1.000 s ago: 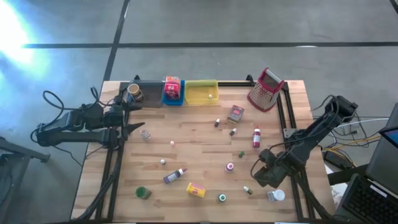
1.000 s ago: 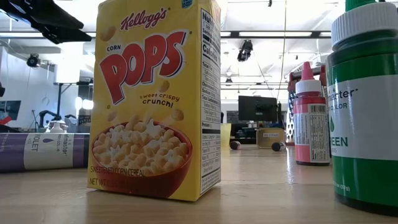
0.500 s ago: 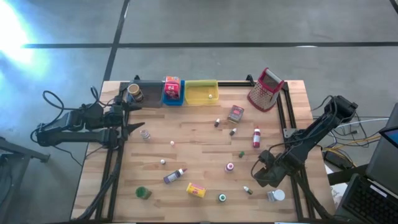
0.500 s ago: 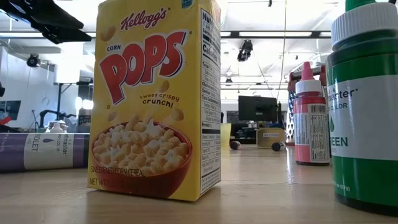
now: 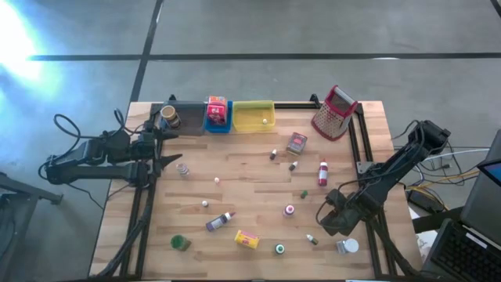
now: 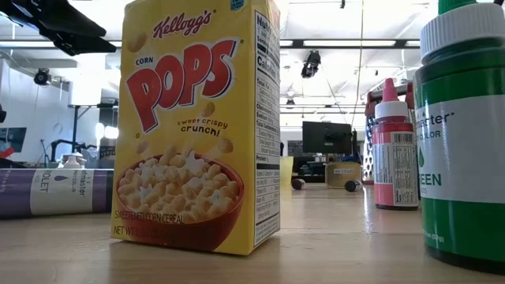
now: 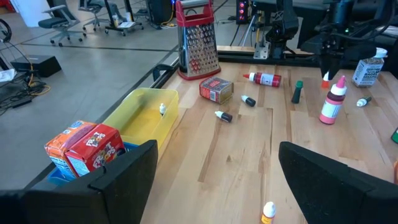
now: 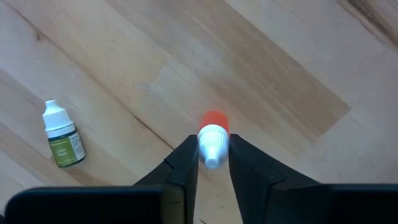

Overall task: Pick & Place Kitchen Items
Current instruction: Put the right orange food coloring bottle into the yellow bin

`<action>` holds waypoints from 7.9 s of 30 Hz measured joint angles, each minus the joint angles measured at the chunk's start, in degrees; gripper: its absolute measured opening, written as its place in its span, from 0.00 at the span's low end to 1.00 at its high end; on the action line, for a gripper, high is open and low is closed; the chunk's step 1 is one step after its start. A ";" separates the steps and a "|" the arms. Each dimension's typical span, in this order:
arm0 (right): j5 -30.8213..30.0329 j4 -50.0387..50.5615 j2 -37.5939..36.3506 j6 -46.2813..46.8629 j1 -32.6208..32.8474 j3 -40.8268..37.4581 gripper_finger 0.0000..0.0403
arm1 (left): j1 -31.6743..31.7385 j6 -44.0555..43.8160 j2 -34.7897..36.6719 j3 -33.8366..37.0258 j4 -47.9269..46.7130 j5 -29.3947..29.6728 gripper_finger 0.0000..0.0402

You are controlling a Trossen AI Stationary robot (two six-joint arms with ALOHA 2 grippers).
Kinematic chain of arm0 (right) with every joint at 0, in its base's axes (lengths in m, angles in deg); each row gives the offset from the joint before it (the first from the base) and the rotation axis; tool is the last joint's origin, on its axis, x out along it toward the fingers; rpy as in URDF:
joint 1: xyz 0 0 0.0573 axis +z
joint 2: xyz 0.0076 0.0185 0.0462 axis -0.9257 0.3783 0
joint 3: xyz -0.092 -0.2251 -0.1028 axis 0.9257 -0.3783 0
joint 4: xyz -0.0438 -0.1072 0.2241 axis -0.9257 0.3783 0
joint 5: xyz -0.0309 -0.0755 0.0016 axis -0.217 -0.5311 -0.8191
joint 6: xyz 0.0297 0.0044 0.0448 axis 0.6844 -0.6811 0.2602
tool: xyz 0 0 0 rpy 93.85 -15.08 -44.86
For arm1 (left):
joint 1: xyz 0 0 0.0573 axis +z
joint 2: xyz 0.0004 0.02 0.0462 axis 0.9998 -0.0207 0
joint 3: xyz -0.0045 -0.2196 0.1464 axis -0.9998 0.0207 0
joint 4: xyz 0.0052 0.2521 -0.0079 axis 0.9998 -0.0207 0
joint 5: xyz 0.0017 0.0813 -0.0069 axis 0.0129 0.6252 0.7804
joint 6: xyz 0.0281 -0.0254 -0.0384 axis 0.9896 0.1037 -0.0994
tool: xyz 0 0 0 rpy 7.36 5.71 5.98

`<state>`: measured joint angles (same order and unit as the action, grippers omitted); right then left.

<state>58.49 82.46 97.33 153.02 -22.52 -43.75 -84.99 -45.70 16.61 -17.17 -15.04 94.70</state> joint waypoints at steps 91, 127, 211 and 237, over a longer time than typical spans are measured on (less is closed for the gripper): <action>9.55 21.32 47.89 -107.92 -79.19 75.43 0.16 | 0.00 0.00 0.01 0.00 0.00 0.00 0.85; 9.61 16.24 49.42 -106.90 -81.31 73.45 0.17 | 0.00 0.00 -0.01 0.01 0.00 0.00 0.85; 7.90 24.20 58.32 -107.26 -80.43 88.60 0.16 | 0.01 -0.01 0.01 0.02 -0.16 -0.02 0.85; 6.03 20.48 49.44 -107.84 -80.35 74.22 0.16 | -0.01 0.00 0.01 0.02 -0.17 0.00 0.85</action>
<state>64.52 102.94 146.78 45.18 -102.86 30.47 -85.00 -45.70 16.62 -17.16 -15.20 94.70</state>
